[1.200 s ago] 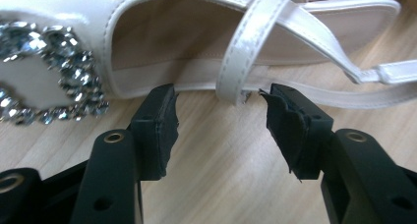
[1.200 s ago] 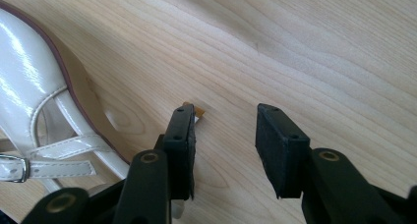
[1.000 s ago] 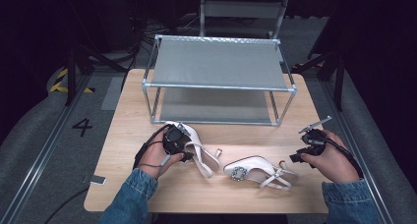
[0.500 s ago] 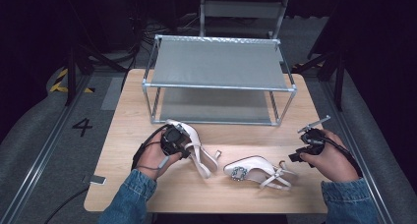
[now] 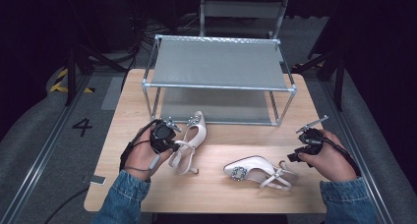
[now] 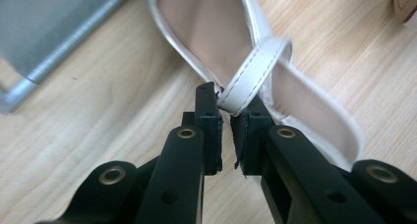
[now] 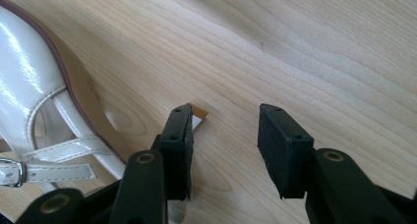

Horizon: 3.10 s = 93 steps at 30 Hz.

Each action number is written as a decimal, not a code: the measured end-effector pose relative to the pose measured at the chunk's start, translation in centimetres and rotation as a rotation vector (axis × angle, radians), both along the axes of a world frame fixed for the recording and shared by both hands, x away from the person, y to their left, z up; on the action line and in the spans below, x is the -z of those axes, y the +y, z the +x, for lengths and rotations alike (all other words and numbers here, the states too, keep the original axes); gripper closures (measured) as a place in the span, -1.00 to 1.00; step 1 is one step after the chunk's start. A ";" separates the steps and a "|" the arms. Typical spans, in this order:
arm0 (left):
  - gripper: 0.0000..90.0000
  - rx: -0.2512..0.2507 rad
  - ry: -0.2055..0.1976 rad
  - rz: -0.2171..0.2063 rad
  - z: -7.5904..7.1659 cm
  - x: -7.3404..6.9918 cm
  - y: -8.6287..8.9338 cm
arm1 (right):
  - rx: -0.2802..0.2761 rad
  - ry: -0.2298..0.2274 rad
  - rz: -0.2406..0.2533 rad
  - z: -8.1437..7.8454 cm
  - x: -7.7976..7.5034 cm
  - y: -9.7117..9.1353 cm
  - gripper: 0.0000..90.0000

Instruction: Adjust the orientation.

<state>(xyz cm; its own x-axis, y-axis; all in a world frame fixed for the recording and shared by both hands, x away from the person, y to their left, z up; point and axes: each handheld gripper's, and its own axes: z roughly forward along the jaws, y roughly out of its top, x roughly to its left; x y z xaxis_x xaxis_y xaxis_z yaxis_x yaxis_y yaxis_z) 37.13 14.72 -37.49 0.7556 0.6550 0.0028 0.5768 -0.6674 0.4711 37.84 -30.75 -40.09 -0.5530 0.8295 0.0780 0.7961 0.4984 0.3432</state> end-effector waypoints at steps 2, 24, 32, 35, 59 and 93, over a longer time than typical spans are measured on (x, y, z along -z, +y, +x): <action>0.84 0.015 -0.006 -0.009 -0.3 -0.5 -0.4 | -0.003 0.004 0.001 0.0 0.1 0.0 0.29; 0.19 0.064 0.020 -0.074 -0.9 -0.8 -2.6 | 0.011 0.009 -0.006 -0.1 0.6 -0.1 0.28; 0.21 0.107 0.073 -0.078 -0.7 1.4 -4.7 | 0.016 0.003 -0.003 -0.2 0.6 -0.2 0.25; 0.22 0.113 0.074 -0.071 -0.2 2.8 -5.6 | 0.016 -0.001 -0.001 -0.2 0.6 -0.4 0.24; 0.49 0.063 0.098 0.078 1.0 5.5 -8.1 | 0.040 0.020 -0.007 -0.8 1.4 -1.0 0.21; 0.91 0.019 -0.106 0.034 3.5 2.5 -7.3 | 0.045 0.018 -0.004 -1.0 1.4 -1.4 0.21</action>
